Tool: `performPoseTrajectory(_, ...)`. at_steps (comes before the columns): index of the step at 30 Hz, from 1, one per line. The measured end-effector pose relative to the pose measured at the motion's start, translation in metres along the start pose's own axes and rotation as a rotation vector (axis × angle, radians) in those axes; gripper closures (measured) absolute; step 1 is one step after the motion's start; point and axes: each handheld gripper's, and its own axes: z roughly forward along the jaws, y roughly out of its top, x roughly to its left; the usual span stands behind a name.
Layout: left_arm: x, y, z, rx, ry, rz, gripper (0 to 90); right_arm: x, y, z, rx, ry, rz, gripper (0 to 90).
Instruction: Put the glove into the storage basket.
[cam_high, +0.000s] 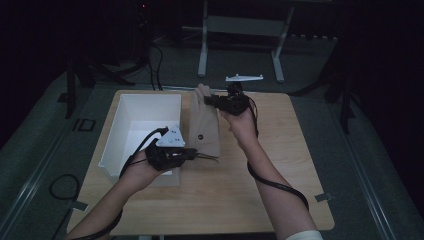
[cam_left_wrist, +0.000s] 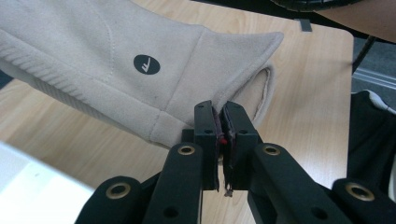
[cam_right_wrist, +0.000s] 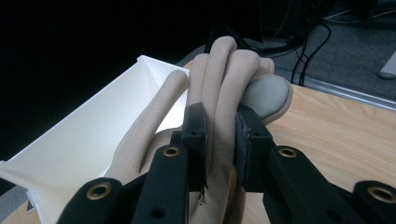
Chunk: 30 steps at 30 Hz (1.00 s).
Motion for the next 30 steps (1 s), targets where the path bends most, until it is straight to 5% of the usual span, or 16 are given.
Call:
performPoseTrajectory(17,0.019,-0.031,-0.061,-0.025,0.1,-0.04,86.1,0.05,0.033,0.046,0.012,0.053,-0.067,77.0)
performPoseTrajectory(30,0.029,-0.064,-0.083,0.002,0.171,-0.087,86.1,0.081,0.039,0.09,0.058,0.086,-0.09,77.9)
